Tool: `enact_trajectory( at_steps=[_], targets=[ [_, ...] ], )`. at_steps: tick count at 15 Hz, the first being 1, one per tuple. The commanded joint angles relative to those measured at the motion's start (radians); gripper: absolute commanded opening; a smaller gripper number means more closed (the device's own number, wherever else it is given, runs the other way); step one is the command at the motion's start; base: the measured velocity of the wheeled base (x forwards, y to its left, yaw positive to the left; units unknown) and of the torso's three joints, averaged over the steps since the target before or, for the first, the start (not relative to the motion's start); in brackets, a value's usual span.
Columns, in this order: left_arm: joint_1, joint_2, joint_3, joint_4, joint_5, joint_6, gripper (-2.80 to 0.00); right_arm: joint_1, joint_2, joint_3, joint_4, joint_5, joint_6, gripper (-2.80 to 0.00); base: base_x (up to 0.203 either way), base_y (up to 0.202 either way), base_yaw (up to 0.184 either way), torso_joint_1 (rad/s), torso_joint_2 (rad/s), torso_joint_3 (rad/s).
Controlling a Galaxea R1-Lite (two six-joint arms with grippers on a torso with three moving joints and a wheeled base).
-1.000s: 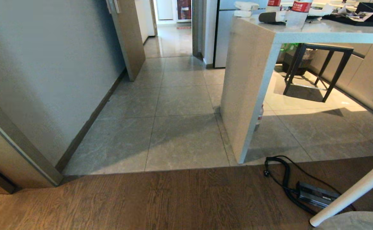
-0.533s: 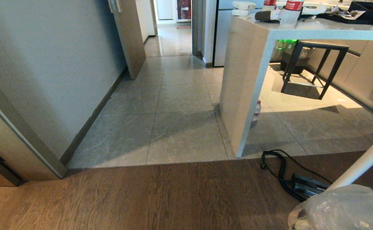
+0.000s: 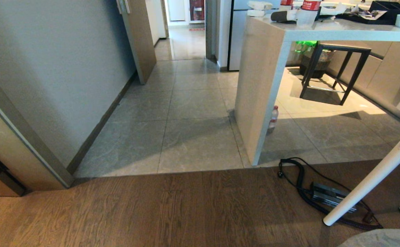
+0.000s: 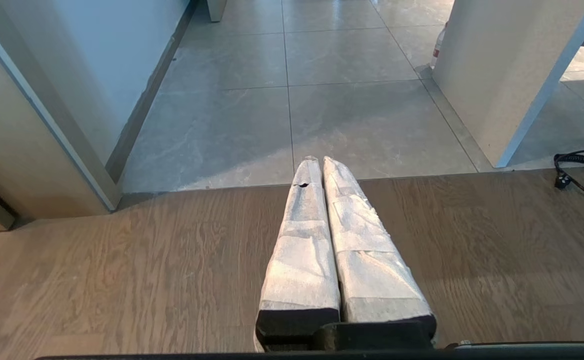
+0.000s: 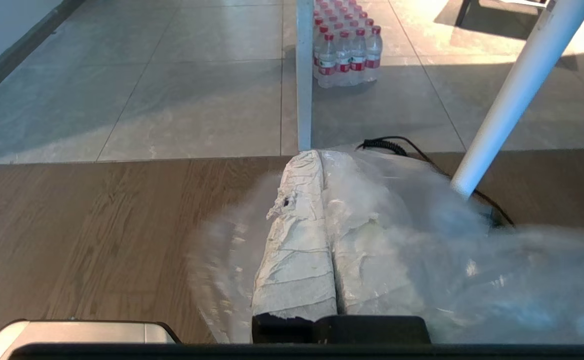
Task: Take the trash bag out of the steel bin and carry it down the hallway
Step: Put the trash bag at the door
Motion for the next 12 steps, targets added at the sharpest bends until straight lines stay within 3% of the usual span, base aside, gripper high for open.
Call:
enact_trajectory(
  at_steps=[1, 12],
  targets=[
    [0.0, 0.0, 0.012, -0.001, 0.001, -0.001, -2.8, -0.001, 0.001, 0.0, 0.0, -0.001, -0.001, -2.8, 0.0, 0.0, 0.0, 0.0, 0.0, 0.0],
    [0.0, 0.0, 0.012, 0.0, 0.001, -0.002, -2.8, -0.002, 0.001, 0.0, 0.0, 0.001, -0.001, -2.8, 0.0, 0.0, 0.0, 0.0, 0.0, 0.0]
  ],
)
